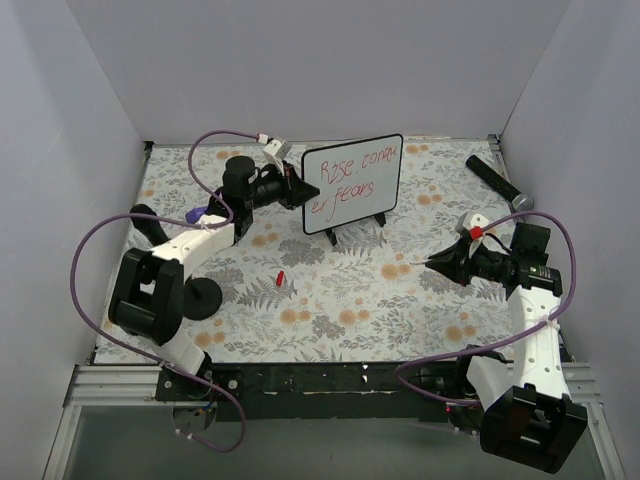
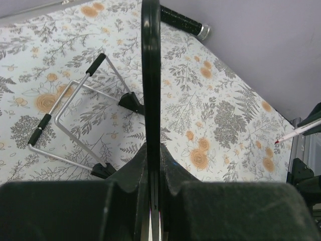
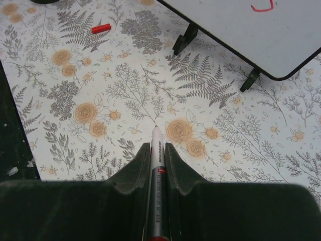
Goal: Write a sentence on the whiteboard
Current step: Put down the whiteboard on the whiteboard stand.
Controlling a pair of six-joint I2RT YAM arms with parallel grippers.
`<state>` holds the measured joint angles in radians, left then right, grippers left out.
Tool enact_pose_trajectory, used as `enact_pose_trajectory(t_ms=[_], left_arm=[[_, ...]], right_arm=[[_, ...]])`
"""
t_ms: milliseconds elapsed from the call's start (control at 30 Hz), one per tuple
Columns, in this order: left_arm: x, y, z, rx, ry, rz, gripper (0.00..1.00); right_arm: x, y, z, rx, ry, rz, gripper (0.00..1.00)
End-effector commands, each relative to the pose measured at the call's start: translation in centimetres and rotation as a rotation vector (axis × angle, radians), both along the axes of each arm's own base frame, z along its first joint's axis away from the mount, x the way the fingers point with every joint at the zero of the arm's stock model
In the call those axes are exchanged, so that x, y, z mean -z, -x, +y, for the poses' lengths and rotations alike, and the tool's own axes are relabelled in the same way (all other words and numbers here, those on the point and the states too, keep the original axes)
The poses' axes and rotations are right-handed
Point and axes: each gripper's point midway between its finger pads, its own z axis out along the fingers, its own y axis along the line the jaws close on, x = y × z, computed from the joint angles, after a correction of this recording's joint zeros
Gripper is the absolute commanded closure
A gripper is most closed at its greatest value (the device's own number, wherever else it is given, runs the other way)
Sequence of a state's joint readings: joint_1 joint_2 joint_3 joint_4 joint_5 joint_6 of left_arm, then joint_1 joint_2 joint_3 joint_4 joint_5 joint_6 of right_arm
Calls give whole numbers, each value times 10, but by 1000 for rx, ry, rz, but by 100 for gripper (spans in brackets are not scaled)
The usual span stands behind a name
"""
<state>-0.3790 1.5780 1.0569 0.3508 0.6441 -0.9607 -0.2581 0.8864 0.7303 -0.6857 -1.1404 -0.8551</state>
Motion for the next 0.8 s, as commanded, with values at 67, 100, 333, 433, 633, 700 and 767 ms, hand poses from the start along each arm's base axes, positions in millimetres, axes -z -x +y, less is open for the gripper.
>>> enact_pose_trajectory(t_ms=[67, 100, 333, 433, 633, 700, 767], left_arm=[[-40, -25, -7, 77, 65, -154, 100], [-40, -28, -7, 78, 67, -154, 100], [-36, -44, 3, 77, 137, -149, 100], [-46, -40, 3, 94, 174, -148, 100], [-30, -56, 9, 58, 123, -135, 100], [-21, -58, 12, 54, 110, -123, 100], [-11, -58, 13, 52, 101, -107, 100]], right_arm=[[-11, -3, 1, -17, -14, -24, 99], [-11, -3, 1, -17, -14, -24, 99], [-8, -4, 0, -13, -12, -14, 99], [-7, -5, 0, -12, -11, -12, 99], [-5, -6, -1, -10, -8, -4, 99], [-5, -6, -1, -9, -7, -5, 99], [-4, -6, -1, -8, -8, -2, 99]])
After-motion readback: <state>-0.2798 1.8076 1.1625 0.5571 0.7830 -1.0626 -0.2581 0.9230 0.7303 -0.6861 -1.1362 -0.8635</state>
